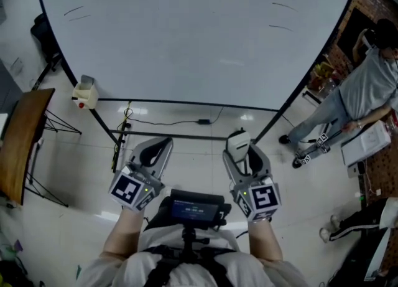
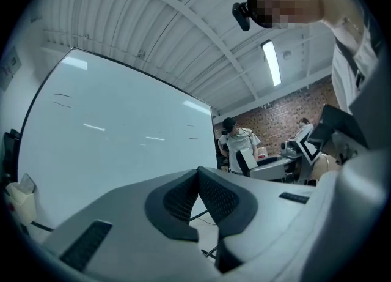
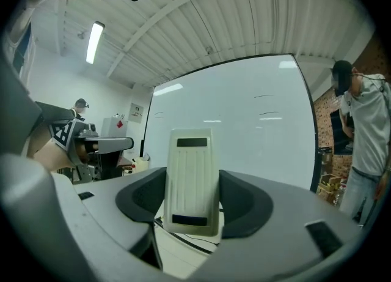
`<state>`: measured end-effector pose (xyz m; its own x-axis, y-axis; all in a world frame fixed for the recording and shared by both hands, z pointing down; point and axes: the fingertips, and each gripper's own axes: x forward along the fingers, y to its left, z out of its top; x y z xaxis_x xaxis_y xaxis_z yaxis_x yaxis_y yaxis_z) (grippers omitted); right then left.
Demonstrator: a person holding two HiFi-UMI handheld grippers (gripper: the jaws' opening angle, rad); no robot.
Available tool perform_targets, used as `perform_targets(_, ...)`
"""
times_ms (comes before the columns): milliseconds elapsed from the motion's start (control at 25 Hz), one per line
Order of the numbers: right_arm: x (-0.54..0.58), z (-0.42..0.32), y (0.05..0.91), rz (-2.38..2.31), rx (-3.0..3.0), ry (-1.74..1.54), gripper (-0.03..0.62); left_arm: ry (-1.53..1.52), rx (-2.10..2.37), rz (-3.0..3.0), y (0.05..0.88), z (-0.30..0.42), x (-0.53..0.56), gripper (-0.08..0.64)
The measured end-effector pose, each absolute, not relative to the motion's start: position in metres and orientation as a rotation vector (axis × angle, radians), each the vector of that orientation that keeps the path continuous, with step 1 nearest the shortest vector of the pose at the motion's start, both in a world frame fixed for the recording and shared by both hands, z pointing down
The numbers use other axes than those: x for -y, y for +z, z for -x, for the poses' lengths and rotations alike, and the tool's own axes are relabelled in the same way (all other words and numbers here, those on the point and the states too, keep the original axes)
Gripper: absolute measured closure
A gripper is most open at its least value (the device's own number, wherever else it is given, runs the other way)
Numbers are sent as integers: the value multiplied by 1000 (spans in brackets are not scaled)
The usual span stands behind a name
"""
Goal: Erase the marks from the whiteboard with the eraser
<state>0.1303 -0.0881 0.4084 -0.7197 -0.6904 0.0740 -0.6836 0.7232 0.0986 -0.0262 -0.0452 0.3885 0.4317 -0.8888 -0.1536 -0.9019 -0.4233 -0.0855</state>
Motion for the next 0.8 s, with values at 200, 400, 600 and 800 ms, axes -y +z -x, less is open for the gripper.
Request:
perform_targets(200,73,-134,420,-1108,2836,-74,330,111,-1590,2573,400,16,37,555)
perform_targets(400,72,-138,427,-1135,2843,24,330,72,-1546,2597,405,10,40,555)
perform_targets(600,77,-128,423,-1145,2850,6,330,81,-1539,2585,398,23,47,555)
perform_targets(800,81,-111,419,-1129,2873,4,331,83,-1529,2573,391,35,50,555)
